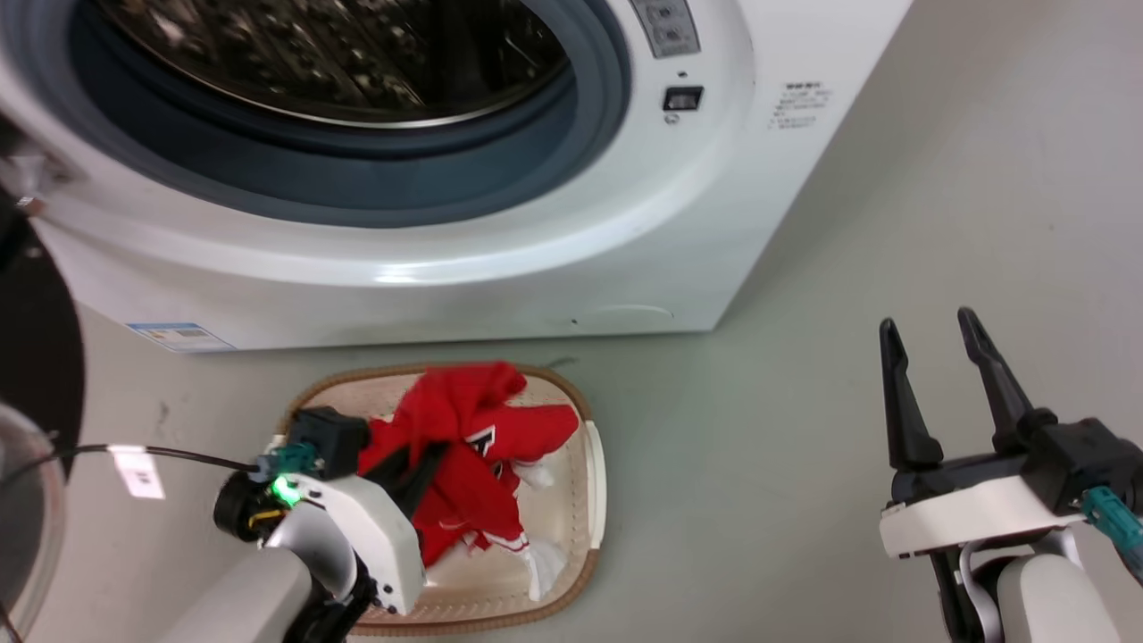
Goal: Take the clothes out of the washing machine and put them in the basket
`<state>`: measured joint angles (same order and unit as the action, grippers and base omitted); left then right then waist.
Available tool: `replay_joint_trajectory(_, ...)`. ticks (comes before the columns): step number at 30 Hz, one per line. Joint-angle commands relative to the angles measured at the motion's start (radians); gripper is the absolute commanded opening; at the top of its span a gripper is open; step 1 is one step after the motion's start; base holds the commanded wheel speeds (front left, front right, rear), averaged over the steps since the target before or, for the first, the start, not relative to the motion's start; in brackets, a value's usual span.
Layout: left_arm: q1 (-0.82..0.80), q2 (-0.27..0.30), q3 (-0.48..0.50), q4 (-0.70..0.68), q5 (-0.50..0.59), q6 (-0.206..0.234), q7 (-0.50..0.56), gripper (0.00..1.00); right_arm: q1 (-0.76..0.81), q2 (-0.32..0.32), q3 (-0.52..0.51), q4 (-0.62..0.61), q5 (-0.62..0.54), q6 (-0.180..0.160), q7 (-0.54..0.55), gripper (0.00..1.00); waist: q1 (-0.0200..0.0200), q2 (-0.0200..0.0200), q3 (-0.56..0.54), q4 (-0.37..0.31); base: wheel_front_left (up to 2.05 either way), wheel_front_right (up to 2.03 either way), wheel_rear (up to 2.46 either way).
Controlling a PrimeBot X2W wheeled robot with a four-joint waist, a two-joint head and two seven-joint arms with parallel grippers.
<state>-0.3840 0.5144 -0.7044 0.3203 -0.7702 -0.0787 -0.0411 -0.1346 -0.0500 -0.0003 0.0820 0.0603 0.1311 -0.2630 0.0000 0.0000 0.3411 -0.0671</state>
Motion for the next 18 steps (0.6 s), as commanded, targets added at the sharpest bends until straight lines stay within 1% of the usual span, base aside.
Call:
replay_joint_trajectory(1,-0.021,-0.011,-0.008,0.04,0.007,-0.01,0.002,0.0,-0.016,0.0,0.0,-0.004,0.001,-0.001,-0.003,1.0,0.0,0.0,0.045,-0.031,0.0,0.0,0.0)
replay_joint_trajectory(7,-0.091,-0.059,-0.051,0.233,0.016,-0.034,0.014,0.0,-0.06,0.0,0.012,-0.015,0.018,-0.001,-0.003,1.0,0.0,0.0,0.139,-0.082,0.0,0.0,0.0)
replay_joint_trajectory(9,-0.108,-0.063,-0.055,0.26,0.018,-0.036,0.013,0.0,-0.069,0.0,0.017,-0.018,0.023,-0.001,-0.003,1.0,0.0,0.0,0.16,-0.091,0.0,0.0,0.0)
replay_joint_trajectory(12,-0.164,-0.079,-0.068,0.345,0.012,-0.045,0.011,0.0,-0.091,0.0,0.022,-0.028,0.038,-0.001,-0.003,1.0,0.0,0.0,0.216,-0.111,0.0,0.0,0.0)
replay_joint_trajectory(18,-0.265,-0.088,-0.101,0.47,0.012,-0.051,0.002,0.0,-0.127,0.0,0.039,-0.032,0.056,-0.001,-0.003,1.0,0.0,0.0,0.32,-0.153,0.0,0.0,0.0)
